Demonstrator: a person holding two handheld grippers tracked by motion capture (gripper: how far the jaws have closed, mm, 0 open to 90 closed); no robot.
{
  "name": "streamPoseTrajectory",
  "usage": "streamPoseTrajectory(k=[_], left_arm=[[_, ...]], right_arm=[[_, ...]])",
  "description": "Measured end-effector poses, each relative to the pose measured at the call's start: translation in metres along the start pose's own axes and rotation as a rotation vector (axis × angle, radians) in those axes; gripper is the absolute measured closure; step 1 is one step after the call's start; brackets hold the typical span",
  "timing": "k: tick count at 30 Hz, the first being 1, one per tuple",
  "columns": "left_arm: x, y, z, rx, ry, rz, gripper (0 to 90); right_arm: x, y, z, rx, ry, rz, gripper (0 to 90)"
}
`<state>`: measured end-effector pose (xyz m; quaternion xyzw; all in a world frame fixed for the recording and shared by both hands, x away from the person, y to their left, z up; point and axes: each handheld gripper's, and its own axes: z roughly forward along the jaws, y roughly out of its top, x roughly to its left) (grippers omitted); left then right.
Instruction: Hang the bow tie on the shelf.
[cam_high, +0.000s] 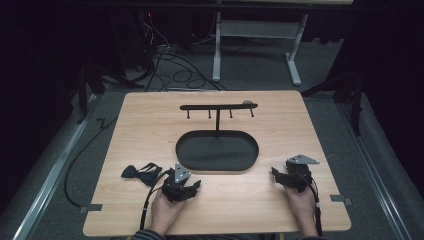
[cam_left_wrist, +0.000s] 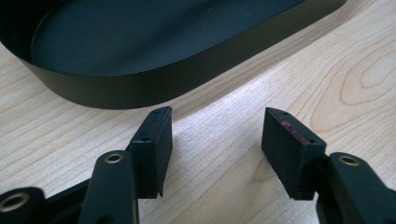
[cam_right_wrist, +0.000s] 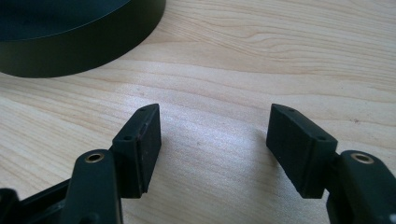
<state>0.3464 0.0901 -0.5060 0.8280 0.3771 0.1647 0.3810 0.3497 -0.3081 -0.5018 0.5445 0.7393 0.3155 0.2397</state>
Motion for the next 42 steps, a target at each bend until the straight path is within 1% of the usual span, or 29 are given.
streamPoseTrajectory(k=[15, 19, 24, 30, 31, 34, 36, 40, 42], left_arm=[[-0.0004, 0.0001, -0.0001, 0.001, 0.004, -0.005, 43.5], [-0.0019, 0.0002, 0.0003, 0.002, 0.004, -0.006, 41.3], [-0.0022, 0.0002, 0.0003, 0.002, 0.005, -0.005, 41.3], [-0.0038, 0.0003, 0.0001, 0.004, -0.008, 0.012, 39.6], [-0.0038, 0.0003, 0.0001, 0.004, -0.008, 0.012, 39.6], [-0.0046, 0.0006, -0.0016, -0.009, -0.030, 0.005, 39.9], [-0.0051, 0.0014, -0.0030, 0.000, -0.044, 0.002, 41.7], [-0.0063, 0.0025, -0.0054, 0.004, -0.047, 0.005, 42.0], [-0.0063, 0.0040, -0.0094, -0.008, -0.050, 0.002, 42.0]], right_arm=[[0.0000, 0.0000, 0.0000, 0.000, 0.000, 0.000, 37.0], [-0.0001, 0.0001, 0.0000, 0.000, 0.000, -0.001, 37.1], [0.0000, 0.0001, 0.0000, 0.000, 0.000, 0.001, 37.0], [-0.0004, 0.0001, 0.0000, -0.001, 0.001, 0.000, 37.0], [-0.0004, 0.0001, 0.0000, -0.001, 0.001, 0.000, 37.0], [-0.0005, 0.0001, -0.0001, 0.000, 0.001, 0.000, 37.0], [-0.0005, 0.0000, 0.0000, -0.001, 0.002, 0.000, 37.0], [-0.0005, 0.0001, -0.0001, 0.000, 0.002, 0.000, 37.0], [-0.0005, 0.0000, 0.0000, -0.001, 0.002, 0.000, 37.0]])
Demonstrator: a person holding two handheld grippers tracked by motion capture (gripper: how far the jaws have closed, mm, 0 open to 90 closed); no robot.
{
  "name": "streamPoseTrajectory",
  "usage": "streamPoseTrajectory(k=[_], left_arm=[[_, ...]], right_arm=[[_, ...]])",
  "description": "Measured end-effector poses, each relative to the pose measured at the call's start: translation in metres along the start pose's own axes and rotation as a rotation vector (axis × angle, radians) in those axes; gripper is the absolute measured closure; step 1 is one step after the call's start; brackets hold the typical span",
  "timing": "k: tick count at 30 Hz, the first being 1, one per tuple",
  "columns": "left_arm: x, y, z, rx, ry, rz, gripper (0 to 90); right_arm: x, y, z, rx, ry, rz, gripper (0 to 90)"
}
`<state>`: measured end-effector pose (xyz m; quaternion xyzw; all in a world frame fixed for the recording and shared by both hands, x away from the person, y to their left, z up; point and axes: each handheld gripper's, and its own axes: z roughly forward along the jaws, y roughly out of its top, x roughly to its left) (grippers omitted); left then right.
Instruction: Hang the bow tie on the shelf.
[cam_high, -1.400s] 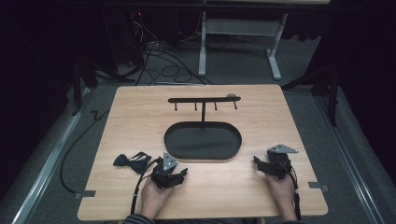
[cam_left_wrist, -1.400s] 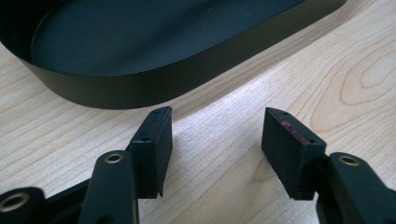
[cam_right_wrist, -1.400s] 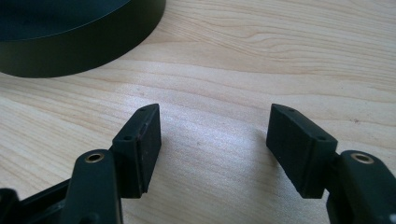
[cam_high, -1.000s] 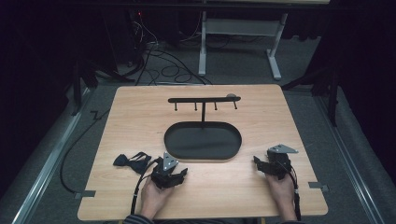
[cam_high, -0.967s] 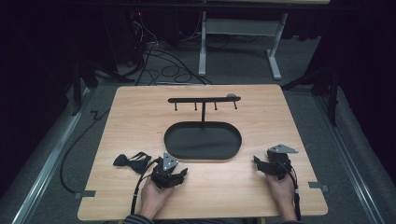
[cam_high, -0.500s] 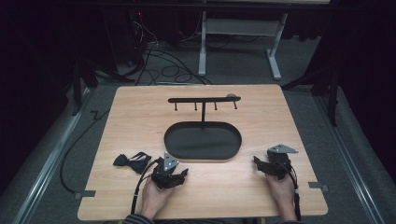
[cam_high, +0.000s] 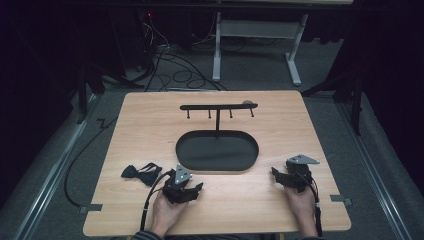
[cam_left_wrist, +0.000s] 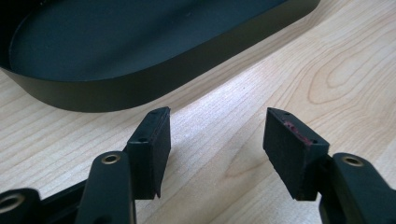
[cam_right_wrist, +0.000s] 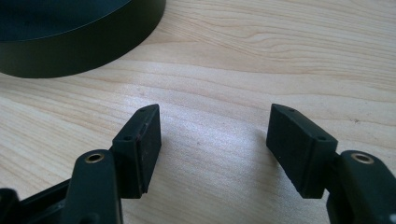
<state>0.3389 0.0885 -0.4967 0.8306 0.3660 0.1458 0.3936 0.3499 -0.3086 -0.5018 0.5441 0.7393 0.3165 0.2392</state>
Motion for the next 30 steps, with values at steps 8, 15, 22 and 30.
streamPoseTrajectory(k=[8, 15, 22, 30], left_arm=[[0.004, 0.009, -0.015, -0.013, -0.002, -0.001, 41.8], [0.009, 0.015, -0.027, -0.037, -0.009, -0.013, 40.6], [0.016, 0.019, -0.041, -0.062, -0.006, -0.033, 39.8], [0.027, 0.021, -0.058, -0.075, 0.048, -0.025, 39.5]], right_arm=[[0.000, 0.000, 0.000, 0.001, 0.000, 0.000, 37.0], [0.000, 0.000, 0.000, 0.000, 0.000, 0.000, 37.0], [0.000, 0.000, 0.000, 0.000, 0.002, 0.001, 36.9], [0.000, 0.000, 0.000, 0.001, 0.003, 0.004, 36.9]])
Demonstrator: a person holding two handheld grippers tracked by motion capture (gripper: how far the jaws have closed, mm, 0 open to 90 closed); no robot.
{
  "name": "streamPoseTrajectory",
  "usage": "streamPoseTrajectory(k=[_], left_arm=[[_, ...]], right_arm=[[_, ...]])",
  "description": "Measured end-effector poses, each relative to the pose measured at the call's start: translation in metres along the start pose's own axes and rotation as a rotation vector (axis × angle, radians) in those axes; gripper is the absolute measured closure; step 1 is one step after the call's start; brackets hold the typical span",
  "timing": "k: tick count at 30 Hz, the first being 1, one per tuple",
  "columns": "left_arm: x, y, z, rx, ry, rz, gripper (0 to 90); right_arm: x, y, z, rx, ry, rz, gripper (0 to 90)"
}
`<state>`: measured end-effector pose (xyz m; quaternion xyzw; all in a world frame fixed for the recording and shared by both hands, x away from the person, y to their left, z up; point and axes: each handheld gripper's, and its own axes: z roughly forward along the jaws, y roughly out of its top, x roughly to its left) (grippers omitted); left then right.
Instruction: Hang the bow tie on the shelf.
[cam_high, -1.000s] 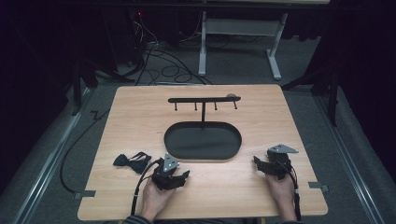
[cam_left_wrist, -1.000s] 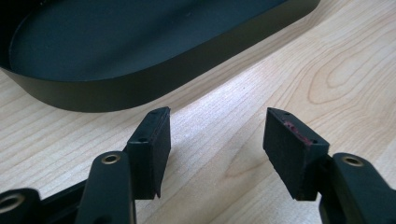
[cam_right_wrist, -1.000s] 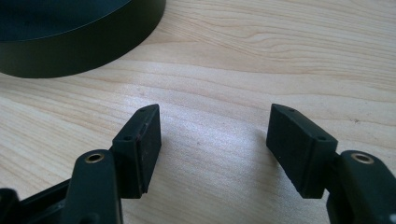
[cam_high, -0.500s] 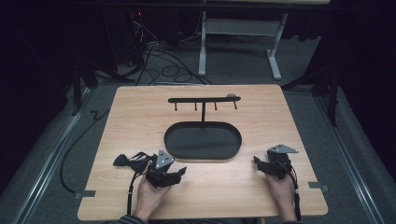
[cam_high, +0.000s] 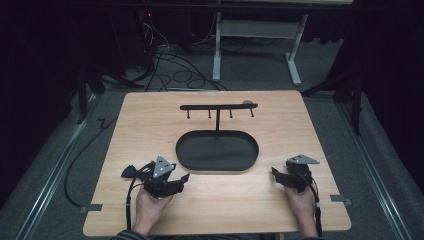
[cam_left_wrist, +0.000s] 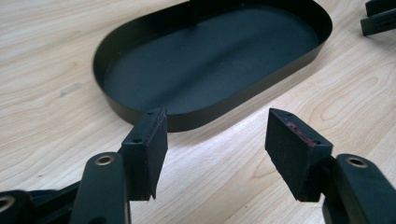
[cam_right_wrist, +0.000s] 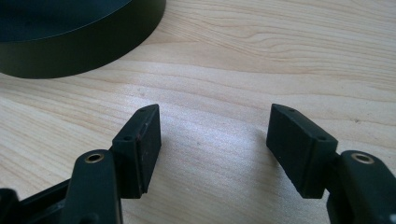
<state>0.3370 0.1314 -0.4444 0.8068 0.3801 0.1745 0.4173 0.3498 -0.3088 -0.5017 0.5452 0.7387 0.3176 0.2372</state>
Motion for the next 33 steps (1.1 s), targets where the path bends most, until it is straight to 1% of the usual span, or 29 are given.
streamPoseTrajectory(k=[3, 6, 8, 16, 17, 20, 22, 23, 24, 26, 28, 29, 31, 33], left_arm=[[0.003, 0.000, -0.004, -0.014, 0.009, -0.007, 39.3], [0.011, 0.000, -0.011, -0.023, 0.024, -0.020, 39.3], [0.015, 0.000, -0.015, -0.037, 0.028, -0.035, 39.3], [0.028, -0.001, -0.028, -0.058, 0.047, -0.058, 39.2], [0.028, -0.001, -0.028, -0.058, 0.047, -0.058, 39.2], [0.036, -0.001, -0.034, -0.066, 0.063, -0.072, 39.2], [0.040, -0.002, -0.037, -0.067, 0.073, -0.082, 39.1], [0.042, -0.002, -0.038, -0.063, 0.081, -0.088, 39.2], [0.045, -0.003, -0.039, -0.048, 0.097, -0.100, 39.4], [0.051, -0.004, -0.041, -0.047, 0.107, -0.110, 39.6], [0.052, -0.005, -0.042, -0.046, 0.111, -0.113, 40.3], [0.056, -0.007, -0.044, -0.041, 0.124, -0.116, 40.5], [0.058, -0.008, -0.045, -0.036, 0.129, -0.119, 40.7], [0.064, -0.012, -0.046, -0.035, 0.147, -0.131, 40.9]], right_arm=[[0.000, 0.000, 0.000, 0.000, -0.001, 0.000, 36.9], [0.000, 0.000, 0.000, 0.000, -0.001, -0.003, 37.0], [0.000, 0.000, 0.000, 0.000, -0.002, -0.003, 37.0], [0.000, 0.000, 0.000, 0.000, -0.001, -0.003, 37.0], [0.000, 0.000, 0.000, 0.000, -0.002, -0.003, 37.0], [0.000, 0.000, 0.000, -0.001, -0.001, -0.002, 36.9], [0.000, 0.000, 0.000, -0.001, -0.001, -0.002, 36.9], [0.000, 0.000, 0.000, 0.000, -0.001, -0.002, 36.9], [0.000, 0.000, 0.000, 0.000, -0.001, -0.002, 36.9], [0.000, 0.000, 0.000, 0.000, -0.001, -0.003, 36.9], [0.000, 0.000, 0.000, 0.000, -0.001, -0.002, 36.9], [0.000, 0.000, 0.000, 0.000, -0.002, -0.002, 36.9], [0.000, 0.000, 0.000, 0.000, -0.002, -0.003, 36.9], [0.000, 0.000, 0.000, 0.000, -0.002, -0.003, 36.9]])
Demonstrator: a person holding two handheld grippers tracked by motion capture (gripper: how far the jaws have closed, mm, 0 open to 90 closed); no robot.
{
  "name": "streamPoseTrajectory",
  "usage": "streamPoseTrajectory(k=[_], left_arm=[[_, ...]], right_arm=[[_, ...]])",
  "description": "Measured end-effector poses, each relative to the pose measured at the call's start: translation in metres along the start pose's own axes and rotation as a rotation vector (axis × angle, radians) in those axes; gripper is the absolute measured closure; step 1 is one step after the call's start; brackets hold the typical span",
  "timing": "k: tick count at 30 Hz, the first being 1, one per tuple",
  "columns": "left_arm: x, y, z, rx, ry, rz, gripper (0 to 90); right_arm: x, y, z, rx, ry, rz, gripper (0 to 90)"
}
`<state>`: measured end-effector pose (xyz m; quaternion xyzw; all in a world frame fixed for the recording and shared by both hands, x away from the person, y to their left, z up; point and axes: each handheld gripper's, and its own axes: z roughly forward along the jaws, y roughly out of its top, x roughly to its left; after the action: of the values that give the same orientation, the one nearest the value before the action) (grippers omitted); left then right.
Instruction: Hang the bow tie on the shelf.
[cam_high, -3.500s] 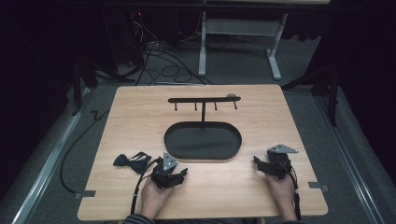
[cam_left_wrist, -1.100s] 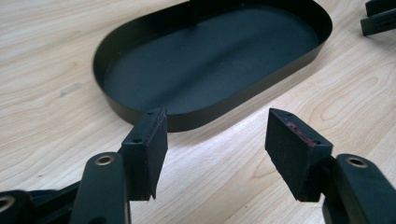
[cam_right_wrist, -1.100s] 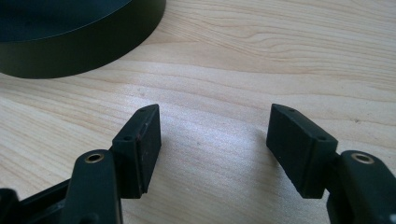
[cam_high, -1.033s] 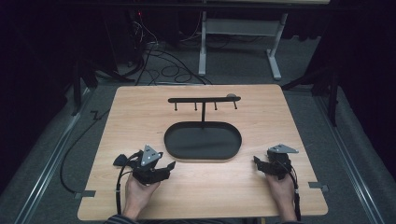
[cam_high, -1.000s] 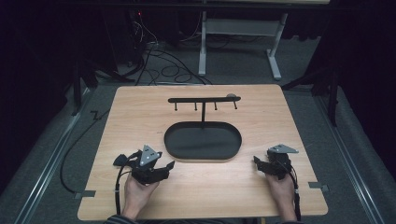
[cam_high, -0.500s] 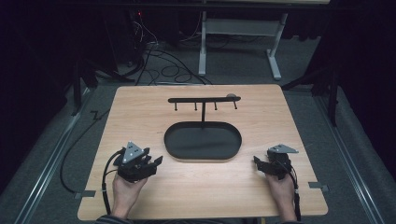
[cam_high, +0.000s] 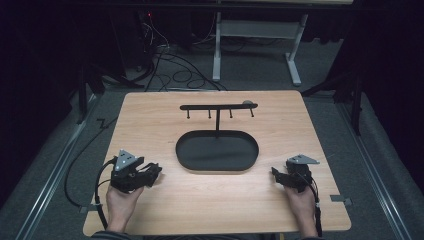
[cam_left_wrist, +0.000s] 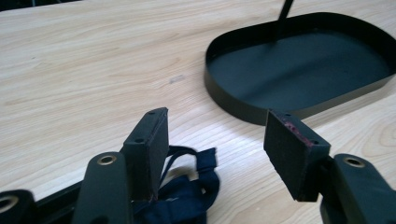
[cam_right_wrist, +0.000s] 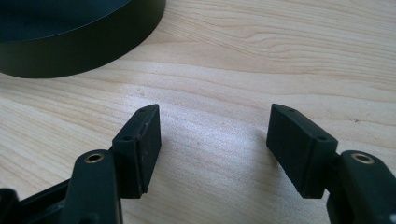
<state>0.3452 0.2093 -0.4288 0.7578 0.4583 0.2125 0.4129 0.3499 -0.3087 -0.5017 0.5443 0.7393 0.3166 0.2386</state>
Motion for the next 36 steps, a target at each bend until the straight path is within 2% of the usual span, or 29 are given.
streamPoseTrajectory(k=[10, 12, 24, 29, 36], left_arm=[[0.014, -0.009, 0.004, 0.024, 0.043, -0.009, 40.3], [0.020, -0.013, 0.007, 0.033, 0.053, -0.021, 40.4], [0.033, -0.028, 0.020, 0.075, 0.060, -0.042, 43.1], [0.034, -0.032, 0.026, 0.098, 0.065, -0.027, 44.8], [0.035, -0.036, 0.035, 0.118, 0.045, -0.023, 46.9]], right_arm=[[0.000, 0.000, 0.000, 0.000, -0.002, -0.001, 36.9], [0.000, 0.000, 0.000, -0.001, -0.001, -0.001, 36.9], [0.000, 0.000, 0.000, 0.000, -0.002, -0.001, 36.9], [0.000, 0.000, 0.000, 0.000, -0.001, -0.001, 36.9], [0.000, 0.000, 0.000, 0.000, -0.002, 0.000, 36.9]])
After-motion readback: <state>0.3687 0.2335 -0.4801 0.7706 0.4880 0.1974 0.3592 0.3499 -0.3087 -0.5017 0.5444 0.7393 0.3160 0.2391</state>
